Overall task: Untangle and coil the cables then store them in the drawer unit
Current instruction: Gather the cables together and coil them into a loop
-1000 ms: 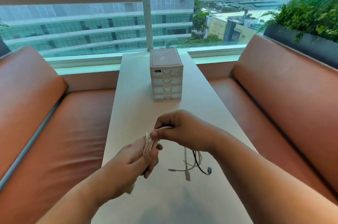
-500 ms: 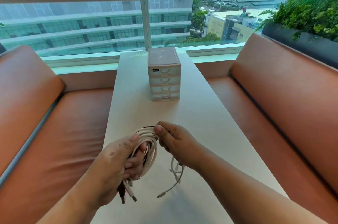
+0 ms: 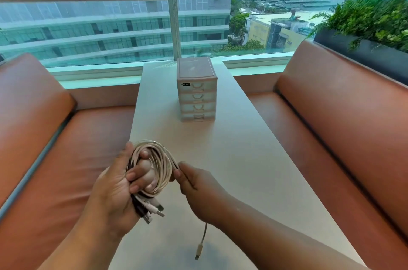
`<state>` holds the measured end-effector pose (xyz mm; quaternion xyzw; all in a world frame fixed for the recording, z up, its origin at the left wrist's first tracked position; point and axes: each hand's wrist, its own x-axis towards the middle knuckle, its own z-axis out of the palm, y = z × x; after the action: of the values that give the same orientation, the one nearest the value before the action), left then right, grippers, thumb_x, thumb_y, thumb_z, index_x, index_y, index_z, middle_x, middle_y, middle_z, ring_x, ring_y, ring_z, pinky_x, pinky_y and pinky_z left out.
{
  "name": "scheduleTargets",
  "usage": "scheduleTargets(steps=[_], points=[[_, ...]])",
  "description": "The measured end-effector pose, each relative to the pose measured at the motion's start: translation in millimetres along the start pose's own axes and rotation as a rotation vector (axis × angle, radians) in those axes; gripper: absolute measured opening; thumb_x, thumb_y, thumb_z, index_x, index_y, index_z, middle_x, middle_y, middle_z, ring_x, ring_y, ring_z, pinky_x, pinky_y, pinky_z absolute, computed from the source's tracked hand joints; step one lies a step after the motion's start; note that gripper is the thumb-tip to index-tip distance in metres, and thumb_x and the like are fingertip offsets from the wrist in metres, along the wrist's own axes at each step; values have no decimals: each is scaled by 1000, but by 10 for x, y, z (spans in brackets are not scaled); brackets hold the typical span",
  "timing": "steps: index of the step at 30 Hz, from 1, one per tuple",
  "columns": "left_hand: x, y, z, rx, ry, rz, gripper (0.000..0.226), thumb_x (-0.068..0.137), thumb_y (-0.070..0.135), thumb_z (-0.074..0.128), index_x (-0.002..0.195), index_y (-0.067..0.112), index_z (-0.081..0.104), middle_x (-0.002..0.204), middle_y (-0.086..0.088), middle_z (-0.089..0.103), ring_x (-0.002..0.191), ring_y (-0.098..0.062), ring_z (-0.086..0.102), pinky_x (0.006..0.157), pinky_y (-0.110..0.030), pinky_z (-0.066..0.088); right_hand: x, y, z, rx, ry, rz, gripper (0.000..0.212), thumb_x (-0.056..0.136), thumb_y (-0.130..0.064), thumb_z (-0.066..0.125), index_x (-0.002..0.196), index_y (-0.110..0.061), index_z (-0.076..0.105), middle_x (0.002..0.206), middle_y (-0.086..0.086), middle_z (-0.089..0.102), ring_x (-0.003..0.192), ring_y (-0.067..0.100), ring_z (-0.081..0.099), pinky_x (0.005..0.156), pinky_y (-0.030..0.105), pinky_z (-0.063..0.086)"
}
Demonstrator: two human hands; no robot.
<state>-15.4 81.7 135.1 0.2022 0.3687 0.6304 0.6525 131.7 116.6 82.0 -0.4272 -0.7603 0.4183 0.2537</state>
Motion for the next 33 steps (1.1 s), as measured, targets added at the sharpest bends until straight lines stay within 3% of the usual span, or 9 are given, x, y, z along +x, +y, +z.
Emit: scheduleTargets(steps=[3,6,14,18,23,27,33], points=[[32,28,-11,-41,8,29,37,88,48,43,69,17,51,39,7,27,32,-4,19,34,-14,34,-24,-49,21,-153,-56,2,30,103,-42,31,101,-22,53,72,-4,53,68,17,50,69,34,43],[63,37,-37,-100,4,47,43,91,50,41,67,17,54,41,7,28,32,-4,20,34,-13,35,-52,-132,47,-273,-95,-3,30,103,-40,28,94,-16,44,80,7,52,75,30,49,65,36,37],[165,52,-122,-107,32,150,26,80,43,55,76,19,48,44,9,31,32,-3,31,40,-11,36,-54,-331,5,-467,-141,-65,24,104,-35,28,87,-19,36,78,5,45,72,30,42,63,34,30],[204,37,-178,-136,-9,178,43,56,39,80,81,15,53,55,12,37,41,-1,39,49,-13,44,-77,-338,14,-553,-225,-90,23,104,-35,29,88,-20,37,72,0,38,71,29,40,56,34,27],[225,-93,-154,88,62,289,22,85,31,50,90,10,51,59,6,38,46,-7,43,50,-18,46,-51,-378,-114,-668,-313,-131,21,103,-28,36,93,-15,49,84,11,55,71,29,45,56,32,29],[214,-94,-134,240,30,282,23,83,29,50,96,10,51,60,6,40,50,-10,45,50,-23,46,6,-467,-338,-739,-310,-171,25,103,-29,36,101,-12,54,96,12,61,75,26,42,64,30,29],[232,-126,-151,314,6,218,29,85,30,51,107,11,50,62,6,47,55,-13,49,64,-34,37,-32,-588,-397,-847,-319,-268,22,101,-23,40,100,-11,58,90,8,61,73,26,45,61,30,30]])
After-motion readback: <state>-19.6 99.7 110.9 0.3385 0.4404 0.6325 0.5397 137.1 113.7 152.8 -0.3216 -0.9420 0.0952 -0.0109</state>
